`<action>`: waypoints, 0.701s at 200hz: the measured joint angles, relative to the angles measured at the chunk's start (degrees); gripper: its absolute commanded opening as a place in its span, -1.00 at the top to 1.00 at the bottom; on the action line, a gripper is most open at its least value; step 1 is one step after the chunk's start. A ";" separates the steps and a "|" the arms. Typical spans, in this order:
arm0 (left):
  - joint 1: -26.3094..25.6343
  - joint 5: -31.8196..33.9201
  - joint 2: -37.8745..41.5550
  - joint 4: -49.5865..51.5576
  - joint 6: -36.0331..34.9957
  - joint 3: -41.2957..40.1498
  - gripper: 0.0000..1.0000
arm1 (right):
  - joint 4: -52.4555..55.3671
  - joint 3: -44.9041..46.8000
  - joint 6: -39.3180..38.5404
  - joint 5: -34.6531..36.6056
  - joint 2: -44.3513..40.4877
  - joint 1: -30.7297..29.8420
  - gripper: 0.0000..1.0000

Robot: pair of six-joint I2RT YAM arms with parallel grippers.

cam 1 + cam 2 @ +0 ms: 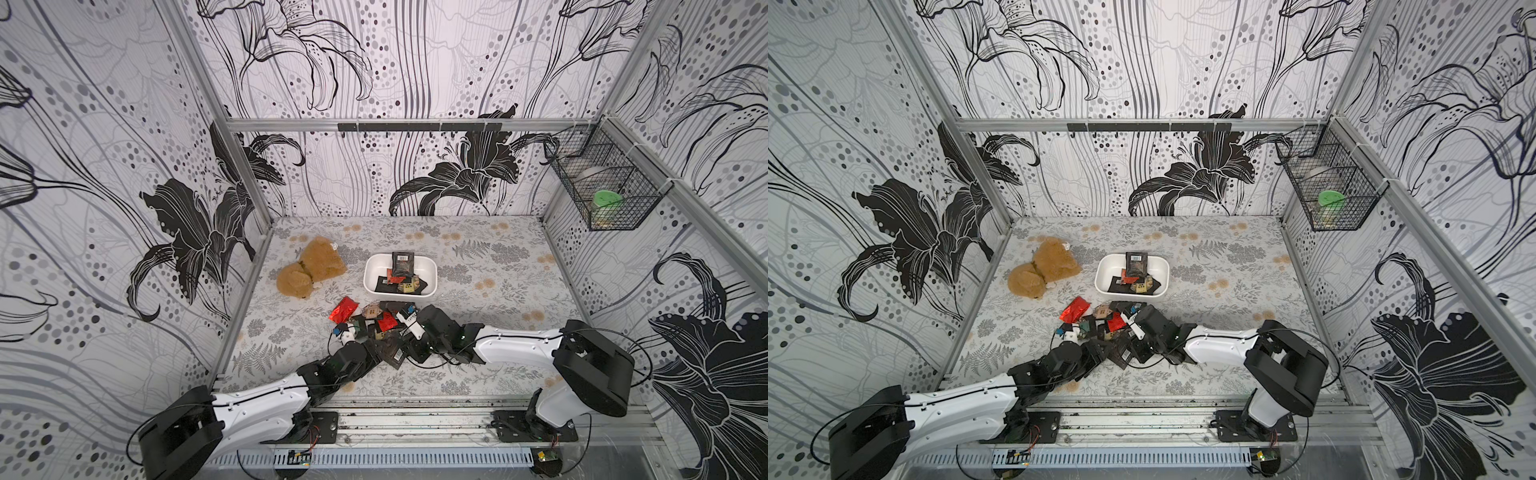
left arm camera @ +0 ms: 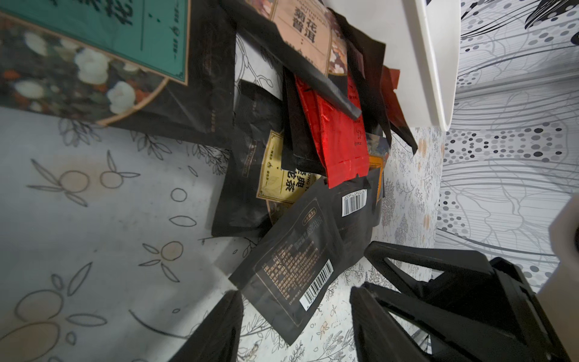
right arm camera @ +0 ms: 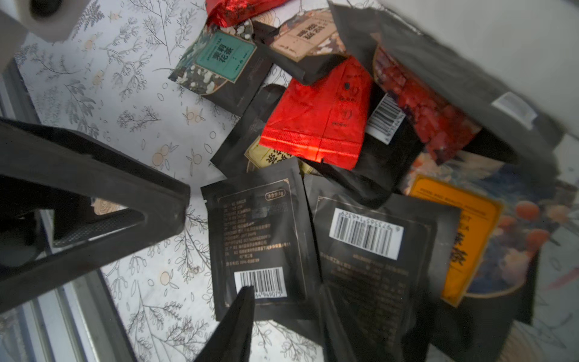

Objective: Put the tea bags into the storage box
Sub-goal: Pick up the tea bag from the center of the board.

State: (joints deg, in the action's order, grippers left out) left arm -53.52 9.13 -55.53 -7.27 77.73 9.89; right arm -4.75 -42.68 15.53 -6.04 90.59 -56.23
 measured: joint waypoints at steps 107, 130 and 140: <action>-0.13 5.42 3.41 -0.72 4.22 -3.02 -0.23 | 1.97 -5.55 -0.24 3.87 8.70 -0.20 0.69; -0.13 6.84 5.40 0.74 4.83 -3.43 -0.23 | 2.21 -5.79 -0.42 4.35 8.87 -0.28 0.70; -0.13 7.26 5.95 1.25 4.94 -3.43 -0.23 | 2.29 -5.97 -0.46 4.57 9.01 -0.39 0.70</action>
State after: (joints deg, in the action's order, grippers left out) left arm -53.65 16.38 -49.58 -6.02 82.67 6.46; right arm -2.46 -48.64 15.07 -1.48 99.59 -56.62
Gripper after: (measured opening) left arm 0.614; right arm 0.150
